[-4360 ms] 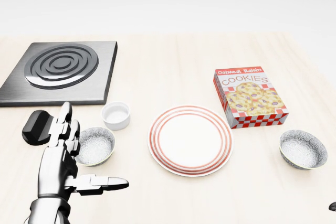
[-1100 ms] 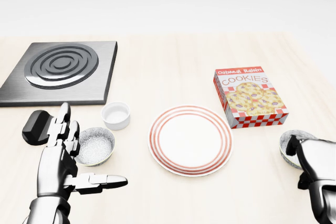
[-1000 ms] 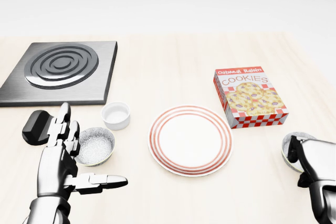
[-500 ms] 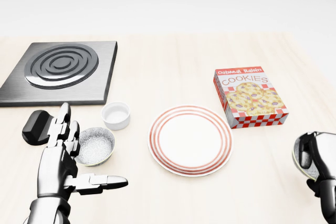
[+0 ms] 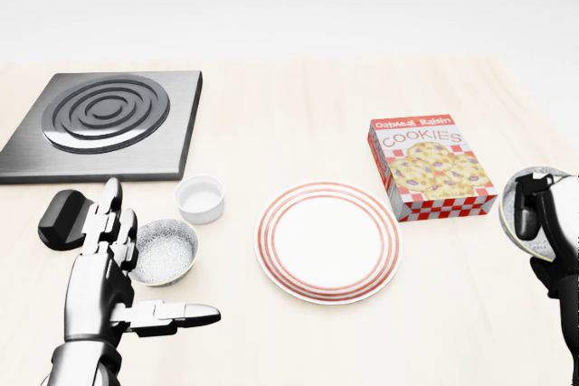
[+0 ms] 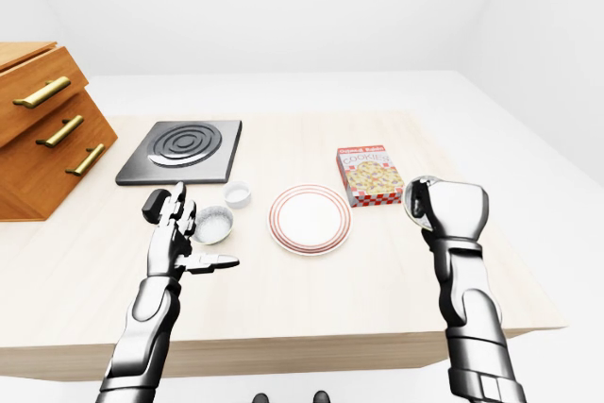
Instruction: Pick the akita bowl next to the plate and place it on the plate.
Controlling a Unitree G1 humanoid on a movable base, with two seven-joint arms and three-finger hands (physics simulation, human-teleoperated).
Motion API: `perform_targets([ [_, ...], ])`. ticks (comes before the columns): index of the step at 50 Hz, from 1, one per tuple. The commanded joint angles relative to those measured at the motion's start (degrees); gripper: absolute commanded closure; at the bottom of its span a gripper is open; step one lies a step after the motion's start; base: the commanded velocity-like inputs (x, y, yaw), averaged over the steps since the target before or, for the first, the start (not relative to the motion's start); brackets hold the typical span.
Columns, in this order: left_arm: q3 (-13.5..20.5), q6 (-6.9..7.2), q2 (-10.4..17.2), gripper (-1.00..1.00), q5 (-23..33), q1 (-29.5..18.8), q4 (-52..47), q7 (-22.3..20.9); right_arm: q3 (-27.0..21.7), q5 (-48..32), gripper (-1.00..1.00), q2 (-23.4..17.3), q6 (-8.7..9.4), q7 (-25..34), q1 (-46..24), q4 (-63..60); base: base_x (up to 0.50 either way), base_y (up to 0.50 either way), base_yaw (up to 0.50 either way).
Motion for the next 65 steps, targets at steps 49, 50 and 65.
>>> perform_targets([
  [49, 0.1, 0.02, 0.0, -1.0, -0.1, 0.0, -0.2, -0.1, 12.5, -2.7, 1.0, 14.5, 0.0, 28.1, -12.7, -23.2, 0.0, 0.0, 0.0],
  [50, 0.0, -0.03, 0.0, -1.0, -0.1, 0.0, -0.1, -0.1, 13.7, -3.4, 1.0, 15.3, 0.0, 27.9, -13.7, -21.7, 0.0, 0.0, 0.0],
  [65, 0.1, 0.43, 0.0, -1.0, -0.2, -0.1, -0.5, -0.1, 17.7, -7.2, 1.0, 18.7, 0.0, 22.9, -18.2, -7.7, 0.0, 0.0, 0.0],
])
